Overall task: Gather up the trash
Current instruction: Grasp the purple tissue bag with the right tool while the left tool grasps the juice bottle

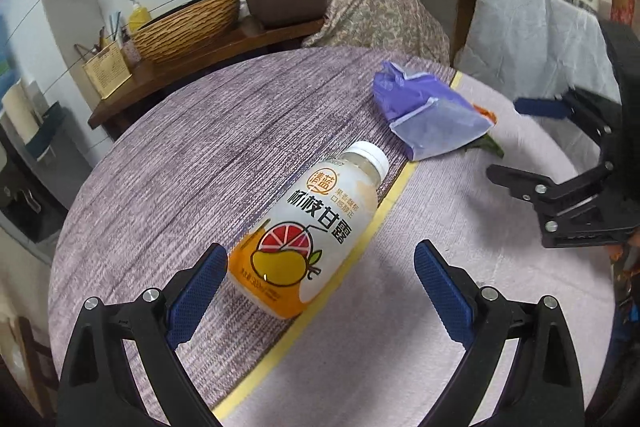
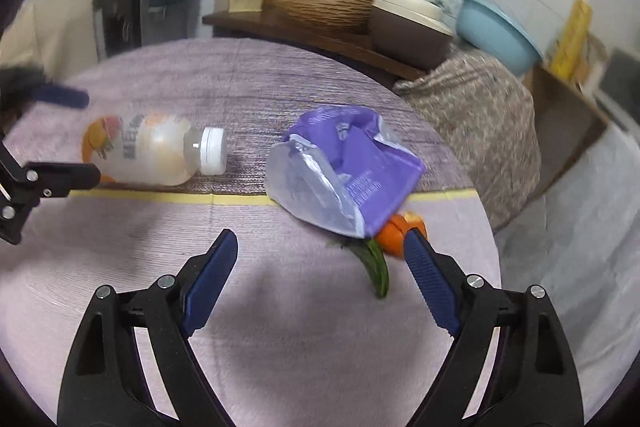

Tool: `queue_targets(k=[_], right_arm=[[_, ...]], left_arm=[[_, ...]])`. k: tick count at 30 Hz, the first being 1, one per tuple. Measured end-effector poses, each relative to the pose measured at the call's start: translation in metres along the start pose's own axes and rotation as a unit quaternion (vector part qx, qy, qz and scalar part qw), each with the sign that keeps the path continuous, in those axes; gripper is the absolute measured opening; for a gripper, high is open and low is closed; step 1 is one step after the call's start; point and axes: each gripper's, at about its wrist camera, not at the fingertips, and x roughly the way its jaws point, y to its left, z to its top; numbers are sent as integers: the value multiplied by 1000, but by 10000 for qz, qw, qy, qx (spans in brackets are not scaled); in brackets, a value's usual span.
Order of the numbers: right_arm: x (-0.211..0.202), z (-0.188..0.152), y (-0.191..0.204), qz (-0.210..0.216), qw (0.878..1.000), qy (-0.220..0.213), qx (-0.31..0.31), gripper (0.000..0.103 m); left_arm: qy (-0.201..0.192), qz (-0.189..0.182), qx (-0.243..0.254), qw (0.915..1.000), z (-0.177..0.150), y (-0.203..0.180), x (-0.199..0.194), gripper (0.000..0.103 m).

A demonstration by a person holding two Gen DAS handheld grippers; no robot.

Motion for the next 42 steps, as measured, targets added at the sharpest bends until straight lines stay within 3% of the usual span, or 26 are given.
queue_targets(k=[7,10,11,12,13,15,18,26,35,42], right_arm=[[31,13,16,-655,9938,73,-891,82],[41,16,23,-695,9904,177,-1182,66],[45,16,24,-716,9893,227,-1251,54],[49,16,23,-675,9893,297,-1259,44],[51,17,21,-635,9902,310,-1206,41],[47,17,17,-510,9931,201,-1038,20],[34,19,13,-356,9966,-54,-740,13],[-3,20,19,-287,9957,-544,-688,10],[-58,8,5,-129,9947,-996,-218,10],[-96,-17,-13,-49,9926,-1199,202,10]], left_arm=[[457,270,603,9968,17,0,31,93],[702,376,850,9932,19,-1,45,93],[743,400,889,9925,20,-2,47,93],[773,411,926,9918,20,-1,49,90],[792,392,932,9917,20,-1,50,85],[808,338,929,9918,19,0,50,74],[761,447,1028,9908,16,-5,50,71],[605,363,795,9943,14,-5,39,64],[159,98,336,9993,6,-8,15,60],[-250,-352,99,9990,1,-26,-17,54]])
